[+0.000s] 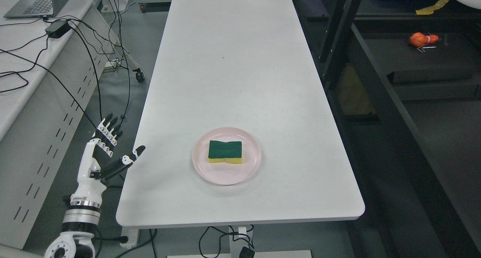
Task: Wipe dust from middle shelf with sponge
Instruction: 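Reach the left hand toward the green-and-yellow sponge on the pink plate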
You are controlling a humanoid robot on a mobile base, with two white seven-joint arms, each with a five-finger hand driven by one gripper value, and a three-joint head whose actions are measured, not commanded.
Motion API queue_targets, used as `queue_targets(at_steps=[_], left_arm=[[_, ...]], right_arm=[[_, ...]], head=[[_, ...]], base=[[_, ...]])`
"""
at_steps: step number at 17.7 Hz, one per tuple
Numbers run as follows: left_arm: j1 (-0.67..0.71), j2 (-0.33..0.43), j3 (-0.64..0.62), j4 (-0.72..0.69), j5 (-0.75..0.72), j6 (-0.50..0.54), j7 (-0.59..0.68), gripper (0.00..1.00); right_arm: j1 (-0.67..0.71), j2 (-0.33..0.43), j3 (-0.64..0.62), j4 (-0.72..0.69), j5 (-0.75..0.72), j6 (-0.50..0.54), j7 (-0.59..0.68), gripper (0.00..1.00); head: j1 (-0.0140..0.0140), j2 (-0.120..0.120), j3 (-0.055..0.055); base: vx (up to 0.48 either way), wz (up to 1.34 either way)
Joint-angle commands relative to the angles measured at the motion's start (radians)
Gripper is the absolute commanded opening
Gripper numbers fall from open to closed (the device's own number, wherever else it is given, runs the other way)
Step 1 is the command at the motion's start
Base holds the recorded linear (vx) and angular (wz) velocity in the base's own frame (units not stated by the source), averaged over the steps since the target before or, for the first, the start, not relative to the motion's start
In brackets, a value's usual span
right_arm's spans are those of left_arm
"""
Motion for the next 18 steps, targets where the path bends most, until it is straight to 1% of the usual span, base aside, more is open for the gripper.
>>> queue_targets(at_steps=[1,4,6,8,9,11,12,14,16,18], left_arm=[[-0.007,0.018,-0.041,-0.017,0.000,0.003,0.002,0.98],[-0.008,0.018,-0.043,-0.008,-0.002,0.000,0.000,0.98],[-0.024,0.026,-0.041,0.033,-0.005,-0.005,-0.006,0.98],[-0.065,0.121,-0.049,0.080,-0.046,-0.034,-0.007,0.98],[-0.085,0.174,-0.085,0.090,-0.122,-0.060,-0.007,0.98],[-0.137,0.265,-0.206,0.107,-0.321,-0.170,-0.023,0.98],[-0.154,0.303,-0.257,0.107,-0.401,-0.227,-0.050,0.97],[-0.261,0.412,-0.337,0.107,-0.642,-0.360,-0.148,0.96],[-0.348,0.466,-0.384,0.113,-0.814,-0.445,-0.223,0.96],[-0.408,0.483,-0.435,0.136,-0.923,-0.477,-0.285,0.96]], right_arm=[[0.000,-0.017,0.000,-0.017,0.000,0.001,-0.001,1.00],[0.000,-0.017,0.000,-0.017,0.000,0.001,-0.001,1.00],[0.000,-0.017,0.001,-0.017,0.000,0.001,-0.001,1.00],[0.000,-0.017,0.000,-0.017,0.000,0.001,-0.001,1.00],[0.000,-0.017,0.000,-0.017,0.000,0.001,-0.001,1.00],[0.000,-0.017,0.000,-0.017,0.000,0.001,-0.001,1.00],[0.000,-0.017,0.000,-0.017,0.000,0.001,-0.001,1.00],[0.000,-0.017,0.000,-0.017,0.000,0.001,-0.001,1.00],[0.000,-0.017,0.000,-0.017,0.000,0.001,-0.001,1.00],[0.000,-0.017,0.001,-0.017,0.000,0.001,-0.001,1.00]], head=[[0.0000,0.000,0.000],[0.0000,0.000,0.000],[0.0000,0.000,0.000],[0.0000,0.000,0.000],[0.0000,0.000,0.000],[0.0000,0.000,0.000],[0.0000,0.000,0.000],[0.0000,0.000,0.000],[0.0000,0.000,0.000],[0.0000,0.000,0.000]], base=[[0.000,0.00],[0.000,0.00],[0.000,0.00],[0.000,0.00],[0.000,0.00],[0.000,0.00],[0.000,0.00],[0.000,0.00],[0.000,0.00],[0.000,0.00]])
